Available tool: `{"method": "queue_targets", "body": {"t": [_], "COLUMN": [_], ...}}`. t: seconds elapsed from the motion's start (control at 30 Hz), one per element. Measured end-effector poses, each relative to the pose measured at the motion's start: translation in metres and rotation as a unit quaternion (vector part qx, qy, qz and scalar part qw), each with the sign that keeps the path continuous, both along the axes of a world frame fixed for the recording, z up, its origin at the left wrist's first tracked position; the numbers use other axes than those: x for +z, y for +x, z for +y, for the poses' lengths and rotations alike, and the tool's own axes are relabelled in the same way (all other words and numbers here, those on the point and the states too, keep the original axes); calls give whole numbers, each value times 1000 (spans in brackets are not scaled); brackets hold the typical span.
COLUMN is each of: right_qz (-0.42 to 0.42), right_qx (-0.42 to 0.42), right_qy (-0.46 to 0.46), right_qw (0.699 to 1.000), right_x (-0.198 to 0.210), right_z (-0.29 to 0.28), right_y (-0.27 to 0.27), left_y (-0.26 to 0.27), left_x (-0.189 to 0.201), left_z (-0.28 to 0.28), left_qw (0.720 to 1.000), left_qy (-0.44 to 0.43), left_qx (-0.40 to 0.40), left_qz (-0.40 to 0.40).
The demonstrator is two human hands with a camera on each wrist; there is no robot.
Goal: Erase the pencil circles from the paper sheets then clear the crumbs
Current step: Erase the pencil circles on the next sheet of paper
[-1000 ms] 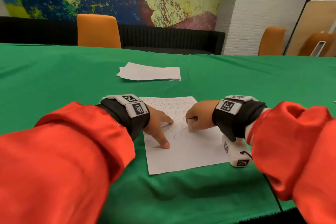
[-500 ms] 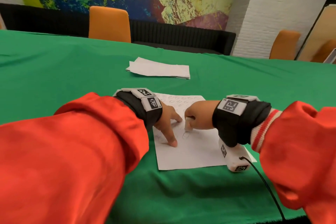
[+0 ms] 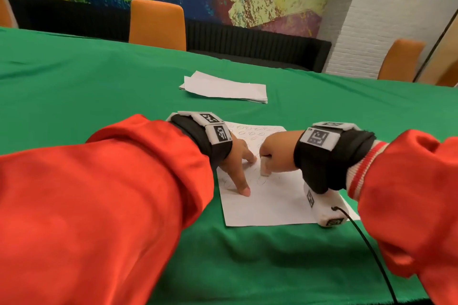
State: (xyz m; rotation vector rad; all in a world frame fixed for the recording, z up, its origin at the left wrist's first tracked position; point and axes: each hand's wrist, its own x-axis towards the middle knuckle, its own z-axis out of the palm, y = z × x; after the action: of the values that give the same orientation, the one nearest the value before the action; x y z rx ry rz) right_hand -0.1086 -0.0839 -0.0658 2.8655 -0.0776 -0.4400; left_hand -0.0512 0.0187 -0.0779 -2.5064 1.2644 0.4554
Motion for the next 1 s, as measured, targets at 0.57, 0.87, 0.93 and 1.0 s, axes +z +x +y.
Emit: {"method": "queue_targets", "body": {"t": [0.57, 0.87, 0.93, 1.0], "right_qz": [11, 20, 5, 1], "right_qx": [-8, 0, -20, -21], "right_qy": [19, 25, 12, 14], "right_qw": [1000, 999, 1000, 1000], "right_x": [1, 0, 1, 0], "right_z": [3, 4, -2, -3], "right_y": [0, 1, 5, 6], "left_y": [-2, -1, -1, -1], "left_x": [1, 1, 1, 0], "left_z": [1, 1, 0, 0], "left_qw": [1000, 1000, 1000, 1000], "left_qy": [-4, -1, 5, 5], "left_qx": [-1, -2, -2, -3], "left_qz": [5, 1, -2, -2]}}
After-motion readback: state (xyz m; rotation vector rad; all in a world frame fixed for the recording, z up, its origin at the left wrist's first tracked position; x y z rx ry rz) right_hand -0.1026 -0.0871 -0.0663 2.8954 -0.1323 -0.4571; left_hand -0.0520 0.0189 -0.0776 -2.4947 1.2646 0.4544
